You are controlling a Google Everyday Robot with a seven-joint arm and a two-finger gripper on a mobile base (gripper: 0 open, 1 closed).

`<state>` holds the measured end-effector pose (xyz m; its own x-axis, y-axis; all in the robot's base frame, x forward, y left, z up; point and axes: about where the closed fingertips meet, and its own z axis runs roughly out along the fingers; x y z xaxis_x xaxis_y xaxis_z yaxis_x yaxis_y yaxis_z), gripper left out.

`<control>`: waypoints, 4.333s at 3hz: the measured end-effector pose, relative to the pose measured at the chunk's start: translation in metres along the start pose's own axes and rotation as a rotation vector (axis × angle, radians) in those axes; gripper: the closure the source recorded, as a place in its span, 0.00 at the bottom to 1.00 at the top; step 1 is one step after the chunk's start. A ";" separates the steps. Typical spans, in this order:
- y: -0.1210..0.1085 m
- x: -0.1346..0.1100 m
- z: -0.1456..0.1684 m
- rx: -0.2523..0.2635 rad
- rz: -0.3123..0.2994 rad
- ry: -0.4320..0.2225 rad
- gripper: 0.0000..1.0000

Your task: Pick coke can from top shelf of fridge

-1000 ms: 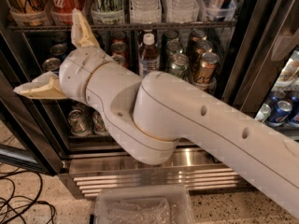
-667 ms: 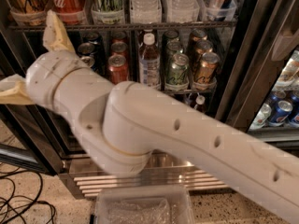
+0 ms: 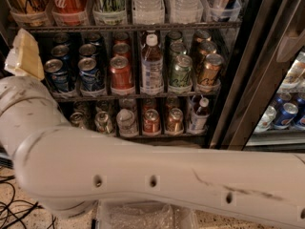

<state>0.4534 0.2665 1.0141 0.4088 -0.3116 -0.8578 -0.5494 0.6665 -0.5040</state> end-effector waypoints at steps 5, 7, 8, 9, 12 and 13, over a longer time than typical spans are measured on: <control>-0.036 0.073 -0.014 0.305 0.083 0.182 0.00; -0.102 0.090 0.017 0.256 0.095 0.023 0.00; -0.104 0.076 0.031 0.220 0.028 0.011 0.11; -0.092 0.065 0.045 0.222 0.004 0.032 0.21; -0.126 0.064 0.059 0.547 0.047 0.056 0.18; -0.140 0.057 0.054 0.608 0.076 0.027 0.17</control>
Offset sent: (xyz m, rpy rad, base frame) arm 0.0463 -0.1750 -0.0802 0.1478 0.1041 -0.9632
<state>0.5935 0.1922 1.0410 0.3619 -0.2597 -0.8953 -0.0589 0.9521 -0.2999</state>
